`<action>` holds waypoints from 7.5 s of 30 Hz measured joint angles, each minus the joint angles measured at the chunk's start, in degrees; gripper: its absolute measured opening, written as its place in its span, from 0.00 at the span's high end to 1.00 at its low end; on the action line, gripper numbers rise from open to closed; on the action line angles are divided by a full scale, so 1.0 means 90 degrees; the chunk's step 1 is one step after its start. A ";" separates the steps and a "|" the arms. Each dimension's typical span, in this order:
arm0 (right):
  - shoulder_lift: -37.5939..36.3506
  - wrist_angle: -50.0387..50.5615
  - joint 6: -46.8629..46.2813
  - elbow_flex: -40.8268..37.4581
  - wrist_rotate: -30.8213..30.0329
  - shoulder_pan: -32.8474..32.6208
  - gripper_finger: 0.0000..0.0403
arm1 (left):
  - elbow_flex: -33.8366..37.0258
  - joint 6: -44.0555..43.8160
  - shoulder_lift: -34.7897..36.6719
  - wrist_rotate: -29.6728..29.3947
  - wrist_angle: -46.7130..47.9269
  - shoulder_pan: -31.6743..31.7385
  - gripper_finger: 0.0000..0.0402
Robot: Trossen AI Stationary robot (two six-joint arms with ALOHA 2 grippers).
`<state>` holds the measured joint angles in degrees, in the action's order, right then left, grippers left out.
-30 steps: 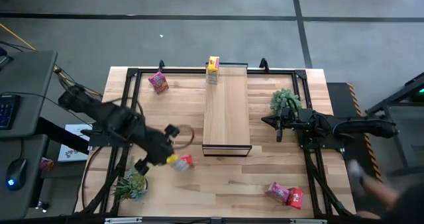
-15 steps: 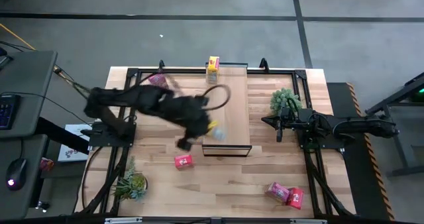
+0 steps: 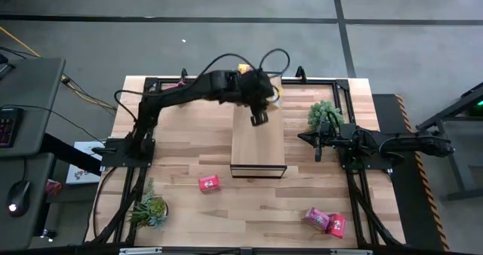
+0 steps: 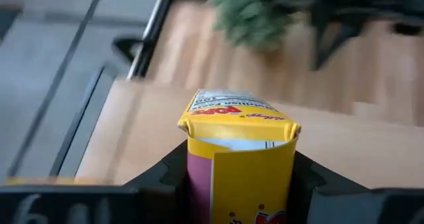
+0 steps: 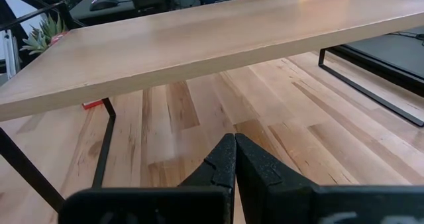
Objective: Stack cereal on shelf
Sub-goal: Align the yellow cereal box with the other yellow cereal box on the shelf
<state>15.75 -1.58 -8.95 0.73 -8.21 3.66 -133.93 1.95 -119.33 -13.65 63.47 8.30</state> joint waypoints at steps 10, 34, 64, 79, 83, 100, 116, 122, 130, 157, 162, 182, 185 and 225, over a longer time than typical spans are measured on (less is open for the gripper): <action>0.0000 0.0000 -0.0002 0.0000 -0.0001 0.0000 1.00 | -0.0005 -0.1659 -0.0017 0.0108 -0.0137 0.0895 0.67; 0.0000 0.0000 0.0000 0.0000 -0.0002 0.0000 1.00 | 0.0015 -0.2106 -0.0210 0.0597 0.0214 0.1099 0.54; 0.0000 0.0000 0.0000 0.0000 0.0000 0.0000 1.00 | -0.0124 -0.2270 -0.0240 0.0505 -0.0448 0.1162 0.32; 0.0000 0.0000 0.0000 0.0000 0.0000 0.0000 1.00 | -0.0114 -0.2386 -0.0139 0.0801 -0.0774 0.1345 0.32; 0.0000 -0.0001 0.0000 0.0000 -0.0001 0.0000 1.00 | -0.0118 -0.2444 0.0097 0.0848 -0.0970 0.1419 0.32; 0.0000 0.0000 0.0000 0.0000 0.0000 0.0000 1.00 | -0.0081 -0.1101 0.1703 0.1165 -0.2056 0.1293 0.39; -0.0001 0.0000 -0.0001 0.0000 -0.0001 0.0000 1.00 | 0.6833 -0.1236 0.5670 0.2218 -0.8168 0.0625 0.49; -0.0002 0.0000 0.0000 0.0000 0.0000 0.0000 1.00 | 0.9160 -0.1481 0.7285 0.2346 -0.9949 0.0766 0.49; -0.0002 0.0000 -0.0002 -0.0001 0.0000 0.0000 1.00 | 1.0152 -0.1363 0.8357 0.2357 -0.9887 0.1052 0.49; 0.0000 -0.2088 -0.1714 -0.0005 -0.0136 0.0008 1.00 | 1.0185 -0.3143 0.8542 0.1921 -0.9414 0.1078 0.50; 0.0002 -0.4515 -0.2439 -0.0004 -0.1047 0.0064 1.00 | 1.0185 -0.2870 0.8542 0.1801 -0.9411 0.1078 0.50; 0.3597 0.0961 -0.1671 0.3745 0.1785 0.2672 1.00 | 1.0185 -0.2486 0.8542 0.1797 -0.9346 0.1078 0.50; 0.4365 0.0278 -0.1496 0.3745 0.2286 0.3154 1.00 | 1.0185 -0.2489 0.8542 0.1797 -0.9344 0.1078 0.50; 0.7574 0.1251 0.0828 0.6536 0.2799 0.3762 1.00 | 1.0180 -0.2258 0.8542 0.1739 -0.9341 0.1077 0.50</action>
<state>83.92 9.68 -1.50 59.56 16.99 37.52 -42.30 -18.37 -42.46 2.00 -20.60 18.00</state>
